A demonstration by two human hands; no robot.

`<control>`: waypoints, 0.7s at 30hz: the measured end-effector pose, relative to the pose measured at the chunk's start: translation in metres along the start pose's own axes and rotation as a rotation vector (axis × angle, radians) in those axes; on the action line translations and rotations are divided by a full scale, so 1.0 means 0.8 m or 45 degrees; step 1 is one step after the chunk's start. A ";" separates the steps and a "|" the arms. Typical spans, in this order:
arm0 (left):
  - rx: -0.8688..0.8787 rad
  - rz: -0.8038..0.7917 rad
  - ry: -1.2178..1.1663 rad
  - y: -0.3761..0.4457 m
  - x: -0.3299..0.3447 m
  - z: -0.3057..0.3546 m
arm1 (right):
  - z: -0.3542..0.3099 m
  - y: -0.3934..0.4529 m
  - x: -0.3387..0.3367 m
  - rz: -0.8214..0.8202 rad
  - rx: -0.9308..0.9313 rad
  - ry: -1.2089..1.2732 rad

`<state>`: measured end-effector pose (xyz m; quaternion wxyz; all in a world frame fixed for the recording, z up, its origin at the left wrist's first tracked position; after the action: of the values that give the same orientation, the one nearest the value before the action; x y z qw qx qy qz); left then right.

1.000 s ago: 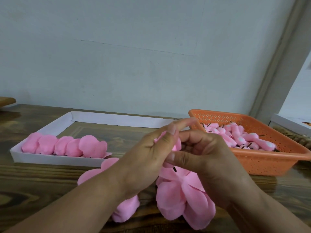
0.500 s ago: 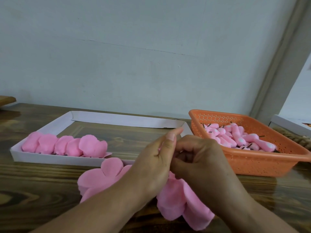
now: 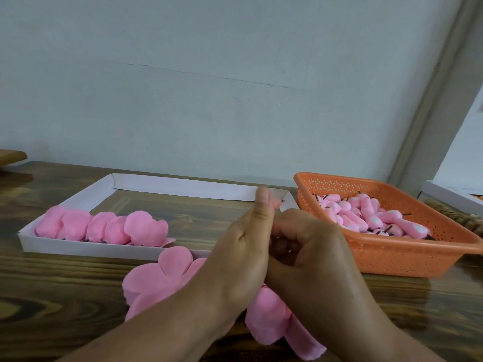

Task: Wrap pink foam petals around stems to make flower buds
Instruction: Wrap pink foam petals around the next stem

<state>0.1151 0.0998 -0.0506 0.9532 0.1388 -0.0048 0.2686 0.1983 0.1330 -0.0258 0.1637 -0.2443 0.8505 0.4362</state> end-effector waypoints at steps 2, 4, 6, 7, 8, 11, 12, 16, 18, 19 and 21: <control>-0.033 -0.068 -0.025 -0.001 0.004 0.001 | -0.003 0.000 -0.001 0.037 -0.043 -0.074; -0.021 -0.118 -0.009 -0.004 0.005 0.006 | -0.002 0.001 -0.004 0.079 -0.024 -0.076; 0.025 -0.189 0.021 -0.005 0.009 0.011 | -0.001 0.001 -0.006 0.086 -0.010 -0.066; 0.040 -0.211 0.041 -0.005 0.010 0.010 | 0.000 0.001 -0.006 0.084 -0.017 -0.072; 0.049 -0.219 0.056 -0.005 0.010 0.011 | -0.001 0.001 -0.006 0.081 -0.028 -0.079; 0.091 -0.221 0.078 -0.007 0.009 0.016 | -0.004 0.000 -0.005 0.087 -0.032 -0.099; 0.109 -0.219 0.084 -0.007 0.010 0.019 | -0.004 0.000 -0.006 0.097 -0.027 -0.103; 0.137 -0.209 0.157 -0.003 0.009 0.015 | -0.004 0.002 -0.006 0.139 -0.108 -0.141; 0.131 -0.229 0.176 -0.002 0.009 0.012 | -0.005 0.004 -0.006 0.164 -0.173 -0.182; 0.119 -0.244 0.172 -0.002 0.009 0.012 | -0.006 0.005 -0.005 0.163 -0.197 -0.189; 0.092 -0.291 0.153 -0.002 0.011 0.014 | -0.005 0.006 -0.006 0.137 -0.211 -0.131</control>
<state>0.1242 0.1003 -0.0394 0.9706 0.1562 0.0776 0.1661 0.1992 0.1334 -0.0177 0.1627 -0.1882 0.8139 0.5251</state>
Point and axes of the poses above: each hand's wrist, its own y-axis towards the middle knuckle, its own x-axis out of the palm, z = x × y, the point moved 4 cm from there along y, towards the middle knuckle, and after that the axes turned 5 degrees about z, right-handed, at the moved point
